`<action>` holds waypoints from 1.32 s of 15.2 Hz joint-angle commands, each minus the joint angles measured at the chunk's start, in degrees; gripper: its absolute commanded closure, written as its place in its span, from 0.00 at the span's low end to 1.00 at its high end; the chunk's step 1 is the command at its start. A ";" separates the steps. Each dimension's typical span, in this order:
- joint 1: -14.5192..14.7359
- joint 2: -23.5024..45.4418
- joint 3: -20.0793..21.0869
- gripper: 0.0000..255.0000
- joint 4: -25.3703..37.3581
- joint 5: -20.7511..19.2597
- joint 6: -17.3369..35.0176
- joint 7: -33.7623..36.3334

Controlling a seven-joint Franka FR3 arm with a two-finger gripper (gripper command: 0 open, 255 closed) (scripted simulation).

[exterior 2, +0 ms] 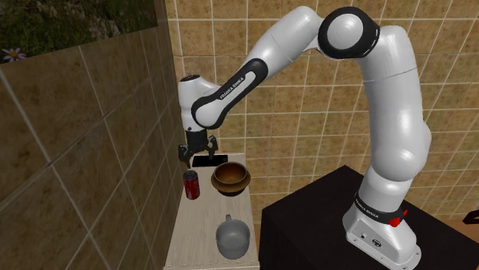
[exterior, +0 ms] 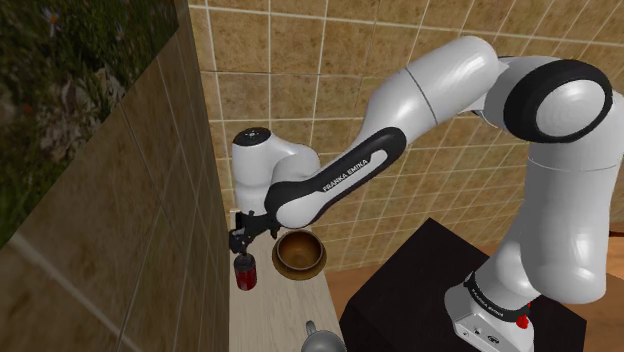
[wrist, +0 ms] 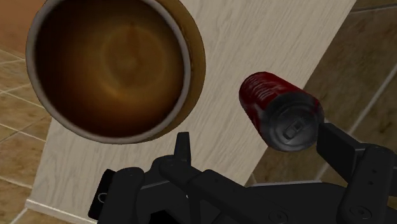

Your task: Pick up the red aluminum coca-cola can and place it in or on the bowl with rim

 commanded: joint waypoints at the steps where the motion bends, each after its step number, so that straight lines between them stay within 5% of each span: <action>1: 2.20 4.60 -0.83 0.00 5.04 -1.68 -0.63 1.95; 4: 4.65 9.69 -1.83 0.00 10.86 -3.05 -1.45 3.50; 19: 5.43 13.59 -2.98 0.00 10.84 -4.81 2.31 4.55; 20: 5.57 13.83 -3.01 1.00 11.28 -4.84 2.12 4.58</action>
